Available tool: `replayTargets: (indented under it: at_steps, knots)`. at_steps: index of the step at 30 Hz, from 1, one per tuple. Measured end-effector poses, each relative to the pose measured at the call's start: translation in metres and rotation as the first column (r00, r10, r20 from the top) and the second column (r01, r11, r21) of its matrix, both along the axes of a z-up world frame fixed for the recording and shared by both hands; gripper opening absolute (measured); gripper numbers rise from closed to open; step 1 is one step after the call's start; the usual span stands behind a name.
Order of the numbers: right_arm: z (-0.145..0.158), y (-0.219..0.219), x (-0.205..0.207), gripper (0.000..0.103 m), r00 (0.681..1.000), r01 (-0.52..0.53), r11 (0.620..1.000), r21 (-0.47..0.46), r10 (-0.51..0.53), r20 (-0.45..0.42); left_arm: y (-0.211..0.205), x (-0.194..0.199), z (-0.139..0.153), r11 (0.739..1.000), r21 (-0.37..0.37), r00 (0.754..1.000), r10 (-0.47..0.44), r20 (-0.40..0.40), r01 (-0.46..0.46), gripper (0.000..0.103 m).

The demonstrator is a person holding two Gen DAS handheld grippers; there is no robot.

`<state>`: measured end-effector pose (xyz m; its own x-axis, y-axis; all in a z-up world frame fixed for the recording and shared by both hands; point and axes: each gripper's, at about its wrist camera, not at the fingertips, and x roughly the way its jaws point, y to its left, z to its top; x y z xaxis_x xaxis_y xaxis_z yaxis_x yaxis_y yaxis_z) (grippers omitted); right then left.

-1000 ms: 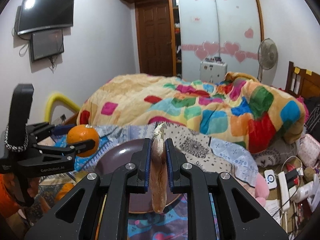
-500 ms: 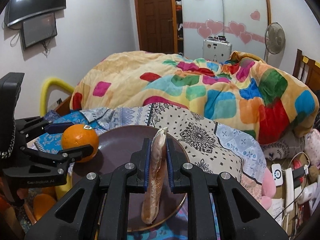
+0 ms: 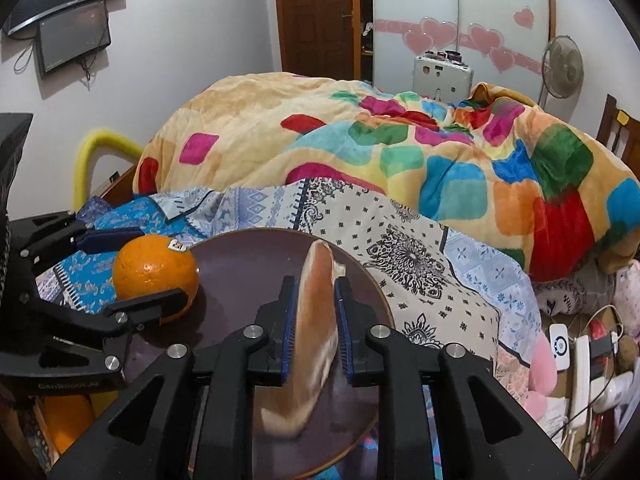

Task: Organize fruits
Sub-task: 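Carry the pomelo segment onto the purple plate with the right gripper while the left gripper carries the orange there, then move the right gripper to the large yellow banana while the left gripper approaches the other pomelo segment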

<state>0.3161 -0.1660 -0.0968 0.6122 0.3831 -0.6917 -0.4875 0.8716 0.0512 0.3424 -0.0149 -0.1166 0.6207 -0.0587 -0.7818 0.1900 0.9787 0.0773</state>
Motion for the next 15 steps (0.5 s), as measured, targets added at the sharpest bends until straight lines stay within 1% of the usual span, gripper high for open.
replayTargets:
  at_steps: [2, 5, 7, 9, 13, 15]
  knots:
    - [0.002, -0.001, -0.002, 0.028, 1.0, 0.006, 1.0, 0.002, -0.006, 0.009, 0.001, 0.0, 0.001, 1.0, -0.007, 1.0, 0.005, -0.003, -0.005, 0.067]
    - [0.007, -0.005, -0.008, 0.028, 1.0, 0.0, 1.0, 0.016, 0.0, 0.013, 0.0, -0.003, 0.005, 1.0, -0.015, 1.0, 0.0, 0.007, 0.0, 0.07]
    - [0.011, -0.007, -0.013, 0.028, 1.0, 0.0, 1.0, 0.021, -0.001, 0.023, -0.002, -0.009, 0.013, 1.0, -0.002, 0.999, -0.003, 0.043, 0.003, 0.082]
    - [0.015, -0.008, -0.019, 0.028, 0.999, 0.0, 1.0, 0.024, -0.001, 0.036, -0.003, -0.015, 0.02, 1.0, 0.005, 0.998, -0.014, 0.068, 0.014, 0.086]
    - [0.026, -0.011, -0.033, 0.029, 0.998, -0.002, 1.0, 0.027, 0.0, 0.066, 0.0, -0.024, 0.033, 1.0, 0.0, 0.997, -0.001, 0.082, 0.001, 0.086]
    - [0.033, -0.013, -0.043, 0.033, 0.996, -0.003, 1.0, 0.027, 0.001, 0.087, 0.003, -0.032, 0.041, 1.0, -0.007, 0.995, 0.012, 0.097, -0.012, 0.086]
